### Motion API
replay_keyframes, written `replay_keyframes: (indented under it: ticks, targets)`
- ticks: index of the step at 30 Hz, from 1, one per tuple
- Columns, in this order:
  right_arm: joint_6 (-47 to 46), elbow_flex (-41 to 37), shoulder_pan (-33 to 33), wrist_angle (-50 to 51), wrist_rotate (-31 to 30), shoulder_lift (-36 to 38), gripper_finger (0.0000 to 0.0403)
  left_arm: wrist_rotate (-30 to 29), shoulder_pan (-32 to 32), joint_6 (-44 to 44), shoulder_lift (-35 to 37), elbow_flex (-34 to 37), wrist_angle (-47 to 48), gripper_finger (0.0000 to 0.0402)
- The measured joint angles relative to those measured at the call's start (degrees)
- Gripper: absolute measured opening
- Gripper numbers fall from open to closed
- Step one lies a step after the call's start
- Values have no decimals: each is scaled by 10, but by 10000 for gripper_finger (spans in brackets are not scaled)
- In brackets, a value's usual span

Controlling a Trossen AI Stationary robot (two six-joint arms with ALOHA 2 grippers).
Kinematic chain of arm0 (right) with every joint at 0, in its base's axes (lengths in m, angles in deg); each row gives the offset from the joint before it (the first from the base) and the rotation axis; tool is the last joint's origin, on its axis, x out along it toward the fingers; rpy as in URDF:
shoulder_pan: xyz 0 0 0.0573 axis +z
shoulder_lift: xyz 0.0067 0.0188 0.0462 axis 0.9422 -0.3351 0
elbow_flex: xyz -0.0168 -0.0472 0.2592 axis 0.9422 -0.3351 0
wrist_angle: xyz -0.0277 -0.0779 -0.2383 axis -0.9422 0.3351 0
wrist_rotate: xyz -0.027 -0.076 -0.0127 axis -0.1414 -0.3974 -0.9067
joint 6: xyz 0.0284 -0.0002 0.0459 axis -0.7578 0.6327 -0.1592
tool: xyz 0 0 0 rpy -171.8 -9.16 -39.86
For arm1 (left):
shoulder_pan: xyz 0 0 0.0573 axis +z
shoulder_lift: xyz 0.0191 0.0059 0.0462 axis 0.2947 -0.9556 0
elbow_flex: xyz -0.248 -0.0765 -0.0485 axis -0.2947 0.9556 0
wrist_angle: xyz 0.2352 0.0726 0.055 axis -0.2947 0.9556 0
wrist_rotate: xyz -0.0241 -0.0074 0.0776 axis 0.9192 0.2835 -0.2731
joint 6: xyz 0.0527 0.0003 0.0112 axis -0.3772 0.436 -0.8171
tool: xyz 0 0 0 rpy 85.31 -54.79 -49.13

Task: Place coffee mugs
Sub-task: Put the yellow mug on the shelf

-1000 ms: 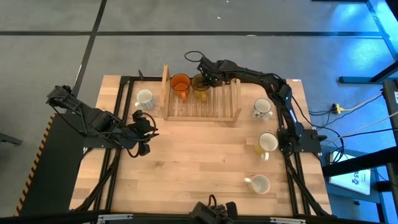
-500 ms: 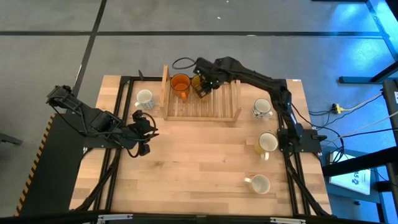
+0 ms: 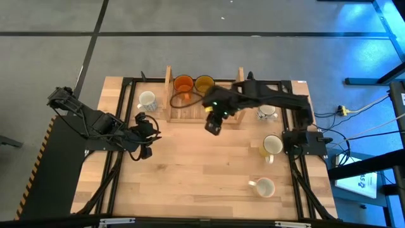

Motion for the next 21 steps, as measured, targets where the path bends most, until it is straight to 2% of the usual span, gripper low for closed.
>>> replay_keyframes:
  ticks: [3,6,9,13,18,21]
  targets:
    - [-28,-9,20,8,-29,26,177,0,0,0,0,0,0,88]
    - [-60,-57,38,9,-61,65,177,0,0,0,0,0,0,88]
    - [-110,-146,54,-5,-87,117,177,0,0,-1,0,0,0,88]
    - [-196,-302,70,-72,-91,216,177,0,0,-3,0,0,0,88]
    - [-364,-465,90,-117,-98,321,177,0,0,-3,0,0,0,88]
    - [-467,-525,108,-96,-67,361,177,0,0,-3,0,0,0,88]
